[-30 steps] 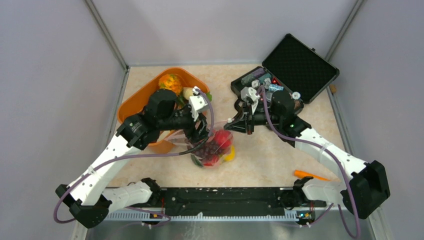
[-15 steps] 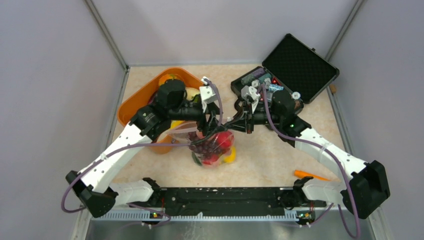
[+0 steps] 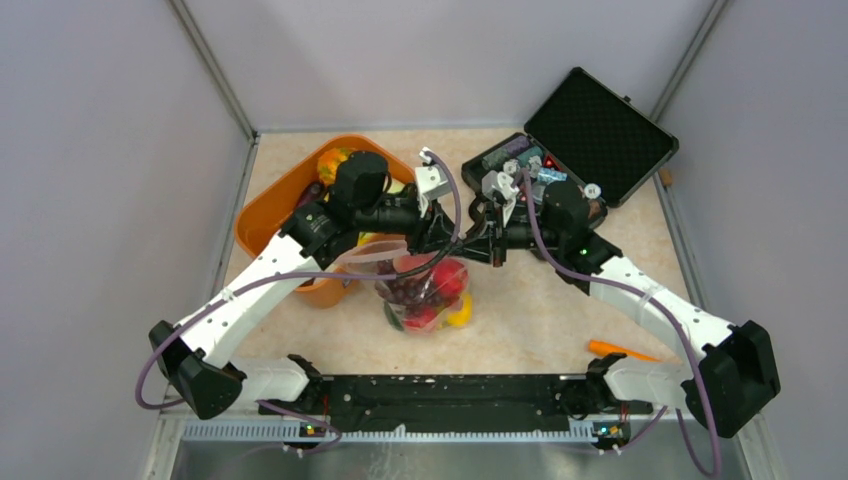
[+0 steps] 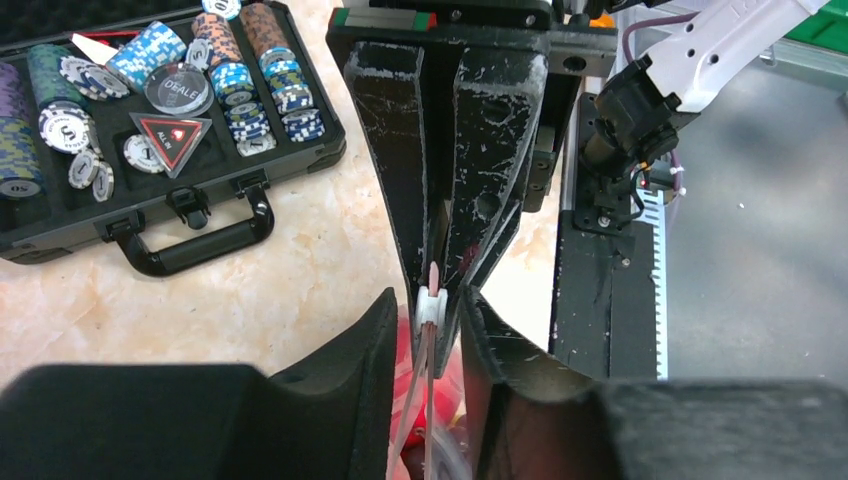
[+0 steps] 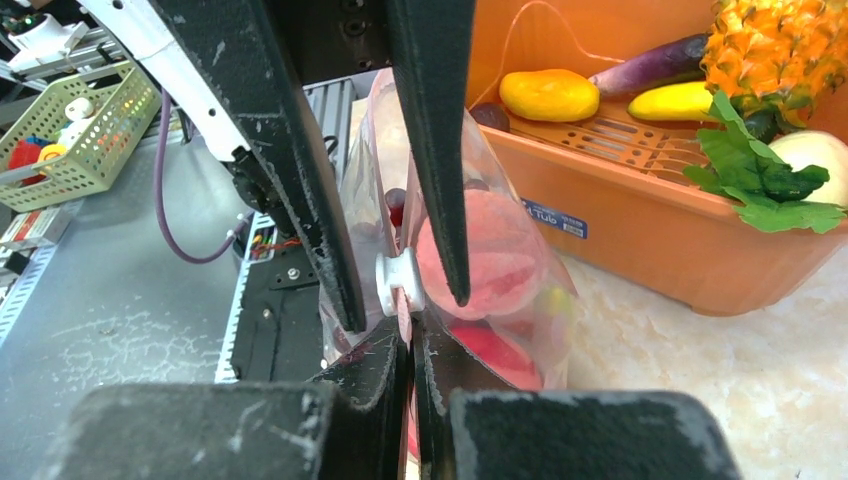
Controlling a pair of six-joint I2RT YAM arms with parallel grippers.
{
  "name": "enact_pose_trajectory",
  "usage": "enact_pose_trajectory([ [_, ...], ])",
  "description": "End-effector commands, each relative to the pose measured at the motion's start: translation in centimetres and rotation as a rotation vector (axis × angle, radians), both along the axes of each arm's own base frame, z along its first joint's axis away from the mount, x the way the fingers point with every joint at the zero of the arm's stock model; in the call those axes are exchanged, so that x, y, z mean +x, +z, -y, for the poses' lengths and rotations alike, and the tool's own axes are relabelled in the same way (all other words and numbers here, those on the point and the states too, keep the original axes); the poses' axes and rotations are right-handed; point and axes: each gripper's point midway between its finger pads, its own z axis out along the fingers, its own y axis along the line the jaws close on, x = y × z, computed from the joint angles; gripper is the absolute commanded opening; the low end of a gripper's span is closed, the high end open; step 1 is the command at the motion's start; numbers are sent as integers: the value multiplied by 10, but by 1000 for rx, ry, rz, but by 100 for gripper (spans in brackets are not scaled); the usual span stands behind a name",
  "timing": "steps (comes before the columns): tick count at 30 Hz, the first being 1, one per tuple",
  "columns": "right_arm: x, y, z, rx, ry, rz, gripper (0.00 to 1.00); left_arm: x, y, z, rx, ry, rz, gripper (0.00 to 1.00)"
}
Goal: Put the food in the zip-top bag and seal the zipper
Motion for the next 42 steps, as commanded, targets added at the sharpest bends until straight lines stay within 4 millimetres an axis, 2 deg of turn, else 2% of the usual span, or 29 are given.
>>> enact_pose_trajectory([
  [1, -2, 15, 0, 27, 3, 57, 0, -1, 30, 6, -75, -26, 74, 26],
  [10, -2, 20, 1, 41, -18, 68, 0, -3, 10, -9, 45, -20, 76, 0],
  [15, -1, 22, 1, 52, -28, 69, 0, -4, -2, -14, 92, -21, 62, 0],
  [19, -7, 22, 1, 52, 9, 79, 0, -8, -2, -11, 74, -35, 46, 0],
  [20, -6, 23, 1, 56, 2, 80, 5, -8, -1, -10, 66, -40, 44, 0],
  [23, -8, 23, -1, 51, 15, 93, 32, -9, 2, -8, 50, -47, 45, 0],
  [24, -8, 23, -2, 46, 19, 101, 37, -9, 3, -7, 50, -47, 46, 0],
  [25, -8, 23, -3, 43, 15, 110, 38, -8, 3, -7, 51, -45, 47, 0],
  [26, -6, 23, -3, 42, 4, 114, 34, -8, 2, -7, 55, -46, 48, 0],
  [29, -3, 23, -3, 36, -9, 124, 14, -9, 1, -8, 64, -47, 43, 0],
  [33, -2, 27, -3, 45, -19, 144, 15, -12, -1, -9, 75, -61, 33, 0],
  [37, -1, 31, -4, 46, -17, 169, 6, -13, -1, -9, 84, -64, 33, 0],
  [42, -6, 36, -6, 70, 14, 172, 4, -12, 0, -6, 82, -66, 34, 0],
])
